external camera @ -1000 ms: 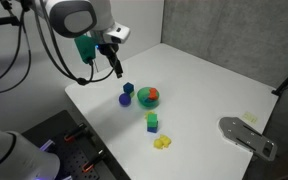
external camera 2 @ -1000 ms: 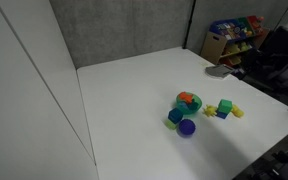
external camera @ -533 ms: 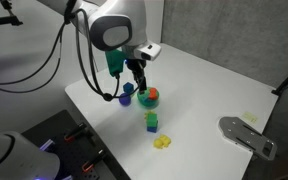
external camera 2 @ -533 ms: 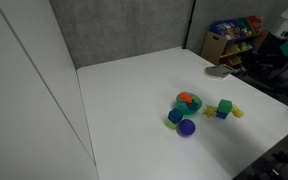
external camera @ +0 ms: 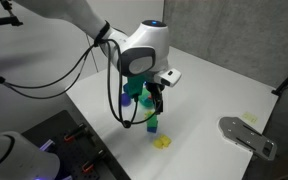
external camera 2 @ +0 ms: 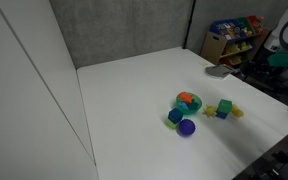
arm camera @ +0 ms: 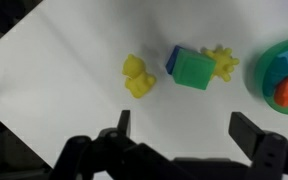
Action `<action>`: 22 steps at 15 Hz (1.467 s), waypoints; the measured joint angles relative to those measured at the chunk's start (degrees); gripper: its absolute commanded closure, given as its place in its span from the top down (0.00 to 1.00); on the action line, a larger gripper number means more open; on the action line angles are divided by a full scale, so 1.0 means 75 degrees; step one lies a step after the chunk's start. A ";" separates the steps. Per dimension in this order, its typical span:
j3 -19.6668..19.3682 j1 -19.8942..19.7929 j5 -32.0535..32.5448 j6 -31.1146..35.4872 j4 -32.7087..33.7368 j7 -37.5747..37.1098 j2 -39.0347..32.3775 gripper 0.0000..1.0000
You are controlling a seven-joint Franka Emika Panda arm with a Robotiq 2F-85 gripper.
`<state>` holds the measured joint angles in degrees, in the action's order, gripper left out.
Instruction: Pick up the yellow duck toy and put it in the green bowl
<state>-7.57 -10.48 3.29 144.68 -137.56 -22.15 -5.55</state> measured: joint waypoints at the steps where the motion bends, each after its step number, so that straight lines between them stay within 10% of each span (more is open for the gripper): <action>1: -0.0069 0.0008 0.0037 0.0033 0.0108 -0.0069 -0.0232 1.00; 22: -0.0569 -0.0089 -0.0892 0.0092 0.1873 0.0229 -0.3058 1.00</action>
<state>-11.84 -11.14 -3.40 145.37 -123.51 -20.43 -28.49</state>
